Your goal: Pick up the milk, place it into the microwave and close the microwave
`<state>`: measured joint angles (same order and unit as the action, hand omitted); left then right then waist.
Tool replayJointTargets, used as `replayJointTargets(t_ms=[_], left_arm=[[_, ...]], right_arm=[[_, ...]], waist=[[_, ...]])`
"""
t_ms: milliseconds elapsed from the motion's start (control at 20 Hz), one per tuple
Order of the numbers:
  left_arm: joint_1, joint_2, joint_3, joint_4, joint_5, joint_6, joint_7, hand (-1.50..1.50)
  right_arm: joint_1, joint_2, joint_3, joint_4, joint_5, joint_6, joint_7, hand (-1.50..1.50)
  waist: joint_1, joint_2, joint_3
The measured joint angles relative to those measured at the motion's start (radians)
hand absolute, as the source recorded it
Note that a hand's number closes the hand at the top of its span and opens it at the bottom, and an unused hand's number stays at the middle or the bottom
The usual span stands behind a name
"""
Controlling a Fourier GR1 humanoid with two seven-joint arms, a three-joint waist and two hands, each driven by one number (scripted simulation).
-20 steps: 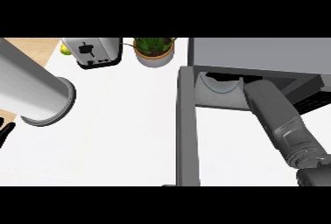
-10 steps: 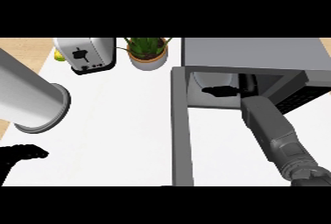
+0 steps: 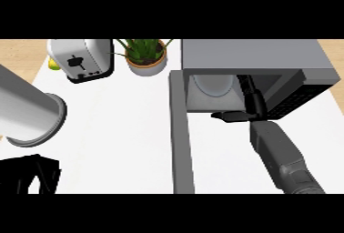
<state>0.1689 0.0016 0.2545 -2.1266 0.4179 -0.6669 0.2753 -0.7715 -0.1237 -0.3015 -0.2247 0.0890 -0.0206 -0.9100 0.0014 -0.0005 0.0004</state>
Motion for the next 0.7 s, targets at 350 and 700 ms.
replayJointTargets(t_ms=[350,700], left_arm=[[-0.024,-0.001,-0.139,0.022,-0.100,0.047,-0.018,1.50],[-0.114,-0.001,-0.305,0.104,-0.257,0.140,-0.080,1.50]], right_arm=[[0.195,0.052,0.065,-0.178,0.002,0.021,0.003,-1.50],[0.429,0.040,0.107,-0.436,-0.026,0.075,0.058,-1.50]], waist=[[-0.020,-0.007,-0.001],[-0.033,-0.008,-0.002]])
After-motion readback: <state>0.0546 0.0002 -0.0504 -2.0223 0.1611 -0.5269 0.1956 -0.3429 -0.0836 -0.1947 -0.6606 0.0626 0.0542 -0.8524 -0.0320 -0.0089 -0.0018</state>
